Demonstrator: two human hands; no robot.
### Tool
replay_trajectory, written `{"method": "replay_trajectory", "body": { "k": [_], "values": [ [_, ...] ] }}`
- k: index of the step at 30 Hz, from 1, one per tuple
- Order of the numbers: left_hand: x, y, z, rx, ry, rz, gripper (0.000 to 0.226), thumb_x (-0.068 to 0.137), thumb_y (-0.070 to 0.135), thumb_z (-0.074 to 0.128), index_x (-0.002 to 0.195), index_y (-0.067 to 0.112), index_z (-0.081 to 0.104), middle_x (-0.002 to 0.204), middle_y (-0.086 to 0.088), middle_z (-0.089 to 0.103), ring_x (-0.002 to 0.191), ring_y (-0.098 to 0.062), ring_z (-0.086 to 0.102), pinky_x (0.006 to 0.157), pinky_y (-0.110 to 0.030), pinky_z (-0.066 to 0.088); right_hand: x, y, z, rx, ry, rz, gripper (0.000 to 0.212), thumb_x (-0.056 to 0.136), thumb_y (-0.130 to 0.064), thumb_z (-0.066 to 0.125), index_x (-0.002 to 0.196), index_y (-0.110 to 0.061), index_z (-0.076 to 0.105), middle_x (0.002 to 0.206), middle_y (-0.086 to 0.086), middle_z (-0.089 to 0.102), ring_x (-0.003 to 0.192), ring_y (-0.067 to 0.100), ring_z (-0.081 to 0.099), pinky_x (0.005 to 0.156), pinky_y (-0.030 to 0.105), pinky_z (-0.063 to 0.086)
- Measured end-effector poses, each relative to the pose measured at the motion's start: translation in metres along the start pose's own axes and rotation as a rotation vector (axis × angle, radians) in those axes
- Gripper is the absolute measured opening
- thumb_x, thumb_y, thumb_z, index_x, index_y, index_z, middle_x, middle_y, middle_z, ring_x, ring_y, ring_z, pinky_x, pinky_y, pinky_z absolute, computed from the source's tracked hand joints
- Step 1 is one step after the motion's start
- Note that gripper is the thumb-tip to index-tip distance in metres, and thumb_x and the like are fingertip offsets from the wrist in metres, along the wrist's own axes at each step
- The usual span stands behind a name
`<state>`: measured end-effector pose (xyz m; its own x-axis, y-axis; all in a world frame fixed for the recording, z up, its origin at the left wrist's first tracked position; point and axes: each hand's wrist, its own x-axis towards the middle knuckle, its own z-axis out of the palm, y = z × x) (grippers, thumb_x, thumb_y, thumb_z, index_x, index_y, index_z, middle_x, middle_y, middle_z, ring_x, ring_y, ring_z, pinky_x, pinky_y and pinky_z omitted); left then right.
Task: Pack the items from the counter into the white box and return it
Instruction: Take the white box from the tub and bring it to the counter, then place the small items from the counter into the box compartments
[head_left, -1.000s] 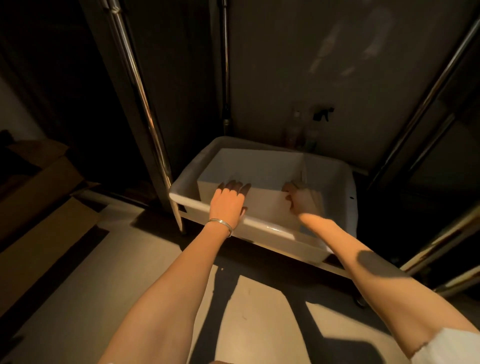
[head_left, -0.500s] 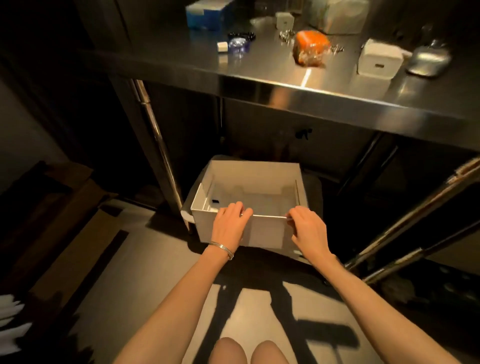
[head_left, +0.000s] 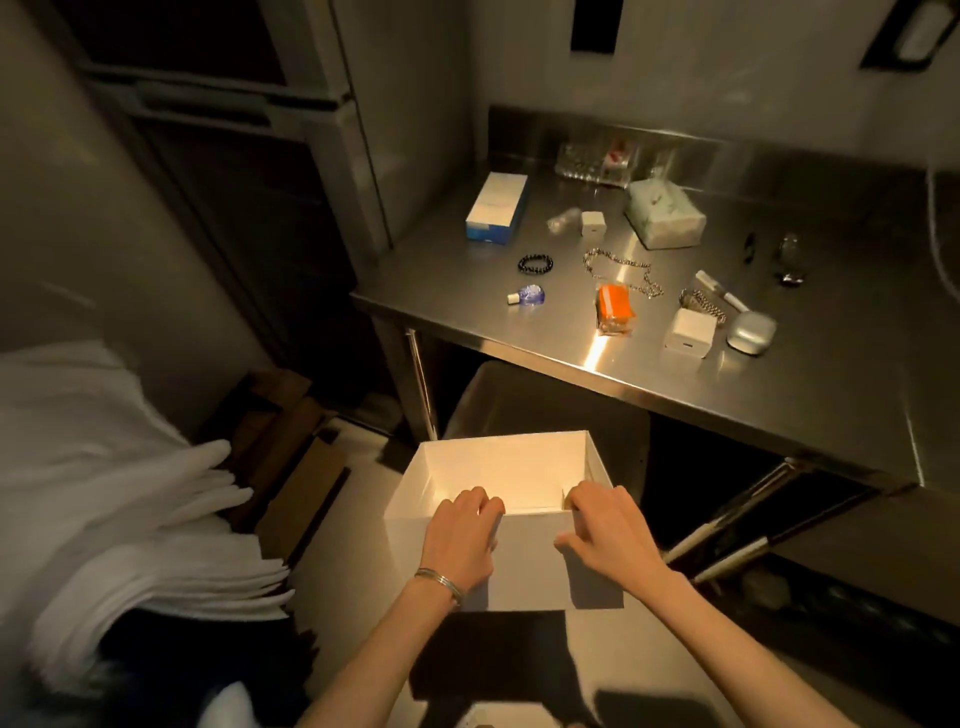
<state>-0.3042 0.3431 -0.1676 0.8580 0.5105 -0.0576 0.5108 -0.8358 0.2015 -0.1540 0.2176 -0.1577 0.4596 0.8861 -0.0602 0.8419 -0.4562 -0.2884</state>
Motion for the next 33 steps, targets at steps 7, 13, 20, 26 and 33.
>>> {"method": "replay_trajectory", "body": {
  "k": [7,13,20,26,33],
  "values": [
    [-0.003,-0.008,-0.112,-0.013,0.094,0.040,0.031,0.091,0.032,0.053,0.120,0.025,0.047,0.124,0.004,0.047,0.109,-0.012,0.044,0.090,-0.019,0.030,0.008,-0.046,-0.089,0.067,0.071,-0.016,0.037,0.078,-0.048,0.062,0.100,-0.019,0.055,0.105,-0.002,0.061,0.092,0.011,0.053,0.080,0.019,0.032],
    [-0.004,-0.024,-0.162,-0.020,0.184,0.067,0.027,0.090,0.033,0.053,0.116,0.025,0.050,0.119,0.007,0.049,0.106,-0.009,0.044,0.086,-0.016,0.028,0.015,-0.079,-0.124,0.096,0.147,-0.026,0.037,0.079,-0.045,0.064,0.104,-0.020,0.053,0.111,-0.004,0.057,0.087,0.003,0.036,0.068,0.006,0.024],
    [0.014,-0.020,-0.191,-0.038,0.274,0.160,0.026,0.086,0.027,0.059,0.111,0.022,0.055,0.116,0.004,0.053,0.102,-0.013,0.047,0.083,-0.020,0.033,0.012,-0.083,-0.146,0.127,0.304,0.038,0.034,0.077,-0.041,0.067,0.099,-0.017,0.056,0.104,-0.001,0.060,0.088,0.006,0.043,0.079,0.018,0.028],
    [0.036,0.012,-0.190,-0.121,0.275,0.255,0.024,0.078,0.020,0.068,0.100,0.015,0.061,0.105,-0.002,0.059,0.095,-0.019,0.052,0.075,-0.021,0.031,-0.003,-0.055,-0.162,0.090,0.333,0.101,0.033,0.076,-0.040,0.068,0.096,-0.017,0.056,0.099,0.000,0.060,0.085,0.006,0.041,0.070,0.011,0.025],
    [0.059,0.070,-0.178,-0.188,0.272,0.349,0.027,0.079,0.021,0.068,0.104,0.016,0.060,0.109,-0.001,0.058,0.098,-0.017,0.050,0.079,-0.019,0.029,-0.033,-0.002,-0.182,0.090,0.337,0.195,0.032,0.071,-0.038,0.072,0.090,-0.016,0.058,0.091,-0.002,0.060,0.080,0.008,0.043,0.068,0.013,0.026]
  ]
}}
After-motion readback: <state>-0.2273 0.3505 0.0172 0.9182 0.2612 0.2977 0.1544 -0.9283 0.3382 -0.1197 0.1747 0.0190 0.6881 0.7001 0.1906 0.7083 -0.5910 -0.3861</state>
